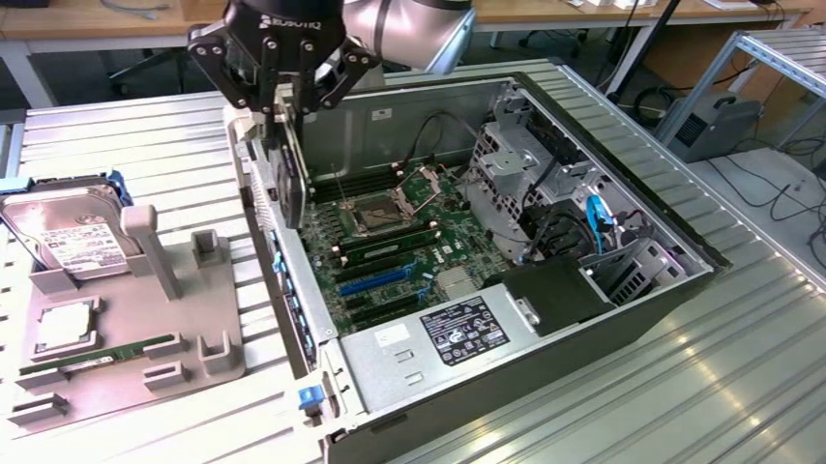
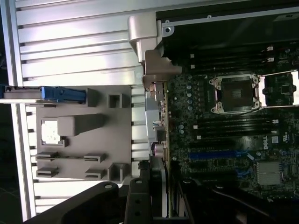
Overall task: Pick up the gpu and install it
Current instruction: 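Pick up the gpu and move the gpu toward the slot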
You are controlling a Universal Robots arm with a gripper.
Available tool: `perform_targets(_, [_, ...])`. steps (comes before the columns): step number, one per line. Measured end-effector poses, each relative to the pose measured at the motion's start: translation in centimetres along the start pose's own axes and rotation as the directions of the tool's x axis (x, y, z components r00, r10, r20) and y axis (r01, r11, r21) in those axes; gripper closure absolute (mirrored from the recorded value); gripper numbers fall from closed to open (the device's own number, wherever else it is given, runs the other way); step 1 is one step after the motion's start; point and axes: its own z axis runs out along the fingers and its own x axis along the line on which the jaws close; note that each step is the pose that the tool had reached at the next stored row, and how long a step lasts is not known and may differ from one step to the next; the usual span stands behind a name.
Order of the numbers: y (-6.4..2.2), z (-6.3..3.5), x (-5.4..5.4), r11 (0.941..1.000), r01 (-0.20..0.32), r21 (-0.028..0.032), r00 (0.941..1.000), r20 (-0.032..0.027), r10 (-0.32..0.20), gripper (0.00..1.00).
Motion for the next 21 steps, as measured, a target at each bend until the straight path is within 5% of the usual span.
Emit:
perform_targets(2, [0.08, -0.1, -1.0, 1.0, -0.001, 0.0013, 0.9999, -0.0159, 0.001, 0.73])
perform_targets(3, [0.16, -0.2, -2.0, 1.0, -0.001, 0.0025, 0.9995, -0.0307, 0.001, 0.73])
perform_targets(12, [0.18, -0.16, -2.2, 1.0, -0.001, 0.0026, 0.9995, -0.0313, 0.001, 0.73])
perform_targets(21, [0.33, -0.13, -4.2, 1.0, -0.001, 0.0025, 0.9995, -0.0312, 0.001, 0.73])
